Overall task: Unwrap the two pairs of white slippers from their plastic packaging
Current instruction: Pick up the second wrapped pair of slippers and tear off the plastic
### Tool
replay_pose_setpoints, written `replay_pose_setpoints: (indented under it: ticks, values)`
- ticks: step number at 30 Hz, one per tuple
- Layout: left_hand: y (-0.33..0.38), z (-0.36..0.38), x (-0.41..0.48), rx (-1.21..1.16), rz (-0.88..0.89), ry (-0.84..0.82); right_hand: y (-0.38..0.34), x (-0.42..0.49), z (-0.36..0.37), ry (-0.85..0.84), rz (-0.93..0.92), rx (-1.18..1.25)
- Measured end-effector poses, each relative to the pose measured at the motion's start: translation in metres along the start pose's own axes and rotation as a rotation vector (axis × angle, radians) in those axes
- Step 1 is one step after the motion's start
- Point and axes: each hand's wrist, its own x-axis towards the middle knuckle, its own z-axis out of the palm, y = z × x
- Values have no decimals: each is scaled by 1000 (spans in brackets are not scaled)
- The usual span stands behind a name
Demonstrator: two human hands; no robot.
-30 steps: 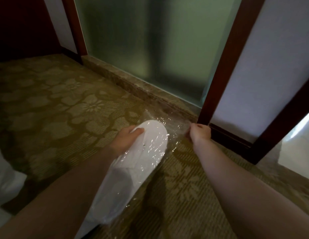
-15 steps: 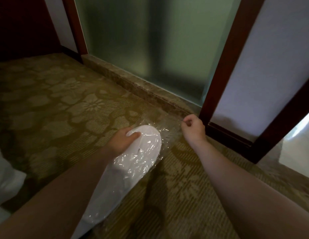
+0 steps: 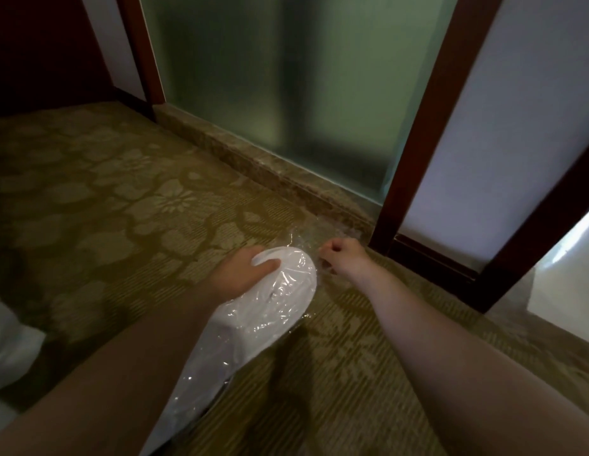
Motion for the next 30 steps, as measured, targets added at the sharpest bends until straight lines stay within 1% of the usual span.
replay_pose_setpoints:
  ticks: [5,10,16,20,27,30]
  values:
    - [-1,1,3,21,8,13,-4,-12,-16,-93,-3,69]
    - [9,8,3,12,31,-33,-2,-18,-25,-127,-19,-73]
    - [14,7,-3,43,56,-38,-1,-22,-31,-151,-14,-89]
    - [14,4,-6,47,53,-29,-4,-21,-37,-110,-22,31]
    - [23,-3,-12,120,36,-2,-15,-26,-53,-237,23,280]
    - [27,-4,-16,160,45,9,-13,-28,-58,-299,41,281]
